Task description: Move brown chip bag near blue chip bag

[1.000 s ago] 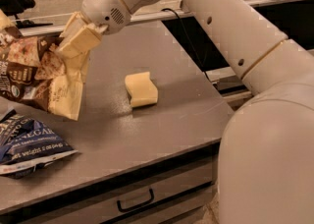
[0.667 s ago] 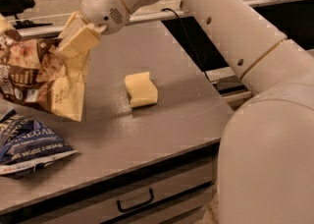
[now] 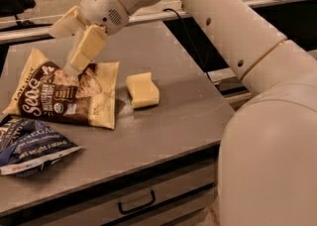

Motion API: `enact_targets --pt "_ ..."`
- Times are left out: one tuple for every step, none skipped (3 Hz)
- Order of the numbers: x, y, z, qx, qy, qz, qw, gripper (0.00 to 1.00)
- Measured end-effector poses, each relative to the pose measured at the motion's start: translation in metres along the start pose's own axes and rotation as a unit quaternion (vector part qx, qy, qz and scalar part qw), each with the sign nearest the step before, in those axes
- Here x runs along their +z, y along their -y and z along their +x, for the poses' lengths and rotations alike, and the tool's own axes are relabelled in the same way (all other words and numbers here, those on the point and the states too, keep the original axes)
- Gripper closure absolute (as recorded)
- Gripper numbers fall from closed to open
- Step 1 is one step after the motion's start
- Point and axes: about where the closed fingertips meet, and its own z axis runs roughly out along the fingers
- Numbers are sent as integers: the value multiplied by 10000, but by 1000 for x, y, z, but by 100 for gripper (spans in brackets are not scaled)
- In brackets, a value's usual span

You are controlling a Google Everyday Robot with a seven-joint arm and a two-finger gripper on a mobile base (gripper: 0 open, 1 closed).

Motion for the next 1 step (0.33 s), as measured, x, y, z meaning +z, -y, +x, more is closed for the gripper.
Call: enact_targets --pt "0 0 0 0 0 0 10000 0"
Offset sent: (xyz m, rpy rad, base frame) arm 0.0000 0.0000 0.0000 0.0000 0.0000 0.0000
